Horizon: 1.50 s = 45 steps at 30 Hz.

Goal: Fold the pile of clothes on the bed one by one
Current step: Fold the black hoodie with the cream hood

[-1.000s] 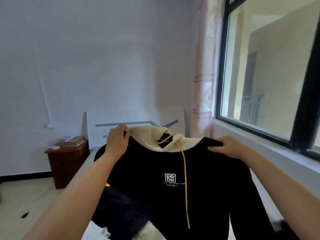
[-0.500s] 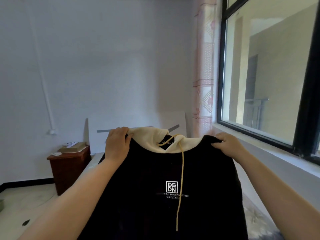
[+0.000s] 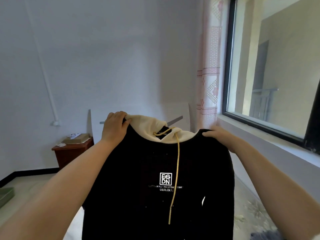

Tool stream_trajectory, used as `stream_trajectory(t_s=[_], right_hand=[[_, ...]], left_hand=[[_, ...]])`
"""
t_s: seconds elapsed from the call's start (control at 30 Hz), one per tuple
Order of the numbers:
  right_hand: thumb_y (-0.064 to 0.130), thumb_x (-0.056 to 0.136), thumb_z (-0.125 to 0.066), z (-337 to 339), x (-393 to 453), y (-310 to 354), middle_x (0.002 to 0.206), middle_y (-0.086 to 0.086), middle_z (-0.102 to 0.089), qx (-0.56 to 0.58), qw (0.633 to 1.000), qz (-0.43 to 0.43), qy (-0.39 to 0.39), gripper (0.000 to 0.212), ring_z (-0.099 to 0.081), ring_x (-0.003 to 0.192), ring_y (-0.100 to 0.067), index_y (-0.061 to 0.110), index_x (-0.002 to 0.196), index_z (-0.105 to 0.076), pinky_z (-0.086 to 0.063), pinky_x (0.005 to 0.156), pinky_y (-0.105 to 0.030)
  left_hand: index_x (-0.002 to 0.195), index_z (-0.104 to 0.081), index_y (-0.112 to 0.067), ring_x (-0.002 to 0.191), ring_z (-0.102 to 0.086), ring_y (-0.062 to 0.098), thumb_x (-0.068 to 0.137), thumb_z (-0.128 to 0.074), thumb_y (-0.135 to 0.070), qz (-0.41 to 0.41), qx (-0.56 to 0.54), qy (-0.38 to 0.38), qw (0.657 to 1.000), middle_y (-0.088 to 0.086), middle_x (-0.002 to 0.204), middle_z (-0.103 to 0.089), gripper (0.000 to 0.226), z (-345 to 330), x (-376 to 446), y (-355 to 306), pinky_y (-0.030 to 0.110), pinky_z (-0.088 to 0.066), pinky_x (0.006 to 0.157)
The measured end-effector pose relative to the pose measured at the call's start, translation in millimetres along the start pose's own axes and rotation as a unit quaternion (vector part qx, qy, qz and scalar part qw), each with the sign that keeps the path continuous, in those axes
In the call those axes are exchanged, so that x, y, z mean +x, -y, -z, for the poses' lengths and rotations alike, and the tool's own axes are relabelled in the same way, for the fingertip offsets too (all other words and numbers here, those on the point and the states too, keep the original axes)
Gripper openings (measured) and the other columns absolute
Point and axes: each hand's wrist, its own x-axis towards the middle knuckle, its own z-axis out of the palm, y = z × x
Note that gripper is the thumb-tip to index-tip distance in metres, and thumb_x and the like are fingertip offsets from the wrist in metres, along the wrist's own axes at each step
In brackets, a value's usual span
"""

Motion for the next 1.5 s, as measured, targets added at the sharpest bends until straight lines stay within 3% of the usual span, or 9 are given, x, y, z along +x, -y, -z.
stream_trajectory(t_s=[0.13,0.2,0.33,0.53,0.73,0.93,1.07,1.27,1.5], right_hand=[[0.016,0.091,-0.049,-3,29,-4,0.115,-0.024,-0.057,-0.011,0.999,-0.022,-0.048,0.031,-0.052,0.09,-0.028,-0.006,0.112,-0.056,-0.043,0.067,-0.029],[0.012,0.091,-0.046,-7,48,-4,0.117,-0.025,-0.056,-0.119,0.991,0.0,-0.064,0.028,-0.049,0.091,-0.025,-0.005,0.111,-0.057,-0.041,0.07,-0.026],[0.019,0.095,-0.039,-18,71,-1,0.105,-0.014,-0.06,-0.336,0.899,0.131,-0.248,0.024,-0.054,0.097,-0.03,0.003,0.101,-0.056,-0.032,0.084,-0.036],[0.009,0.095,-0.038,-14,50,-19,0.106,-0.028,-0.052,-0.184,0.894,0.169,-0.371,0.025,-0.051,0.094,-0.042,-0.008,0.106,-0.053,-0.032,0.075,-0.04],[0.008,0.086,-0.044,-13,-26,-41,0.086,-0.032,-0.055,-0.187,0.841,0.232,-0.451,0.026,-0.053,0.084,-0.045,-0.011,0.092,-0.06,-0.037,0.077,-0.045],[0.013,0.08,-0.04,5,-132,-24,0.067,-0.028,-0.055,-0.228,0.776,0.324,-0.491,0.033,-0.058,0.06,-0.044,-0.012,0.076,-0.062,-0.049,0.051,-0.045],[0.014,0.08,-0.04,23,-190,1,0.061,-0.024,-0.053,-0.314,0.73,0.349,-0.497,0.033,-0.056,0.051,-0.037,-0.009,0.07,-0.061,-0.043,0.037,-0.034],[0.015,0.086,-0.039,20,-234,5,0.057,-0.02,-0.053,-0.422,0.676,0.405,-0.449,0.037,-0.054,0.044,-0.031,-0.007,0.064,-0.059,-0.039,0.031,-0.028],[0.014,0.082,-0.041,-57,-223,-88,0.054,-0.018,-0.053,-0.435,0.747,0.383,-0.326,0.034,-0.055,0.043,-0.029,-0.003,0.059,-0.059,-0.036,0.03,-0.024]], left_hand=[[0.099,-0.054,0.002,0.102,-0.042,0.029,0.094,-0.047,-0.018,0.035,0.008,0.041,0.999,0.016,0.099,-0.059,0.021,-11,4,15,0.03,-0.03,0.076],[0.1,-0.054,0.001,0.103,-0.043,0.029,0.094,-0.046,-0.018,0.051,0.014,0.051,0.997,0.016,0.099,-0.058,0.021,-19,9,19,0.031,-0.031,0.077],[0.099,-0.055,0.003,0.1,-0.045,0.032,0.094,-0.047,-0.016,0.057,0.016,0.015,0.998,0.018,0.098,-0.058,0.021,-33,21,18,0.033,-0.033,0.079],[0.091,-0.058,0.005,0.092,-0.046,0.035,0.091,-0.051,-0.01,0.0,0.0,-0.025,1.0,0.021,0.089,-0.058,0.016,-33,-3,-1,0.028,-0.028,0.077],[0.083,-0.059,0.012,0.08,-0.053,0.043,0.083,-0.059,0.004,-0.016,0.022,-0.076,0.997,0.028,0.079,-0.059,0.008,-14,-74,-34,0.034,-0.029,0.072],[0.074,-0.06,0.007,0.067,-0.056,0.04,0.082,-0.043,-0.018,-0.083,0.017,-0.146,0.986,0.023,0.067,-0.06,0.031,40,-123,-68,0.042,-0.04,0.067],[0.082,-0.041,-0.011,0.074,-0.036,0.025,0.08,-0.042,-0.018,-0.184,0.038,-0.224,0.956,0.018,0.064,-0.06,0.008,94,-131,-76,0.033,-0.03,0.065],[0.082,-0.036,-0.012,0.073,-0.031,0.023,0.081,-0.042,-0.02,-0.248,0.087,-0.225,0.938,0.017,0.063,-0.059,0.01,133,-148,-63,0.034,-0.027,0.063],[0.079,-0.044,-0.01,0.071,-0.034,0.024,0.086,-0.049,-0.02,-0.247,0.1,-0.114,0.957,0.017,0.06,-0.058,0.013,79,-229,-8,0.034,-0.028,0.06]])
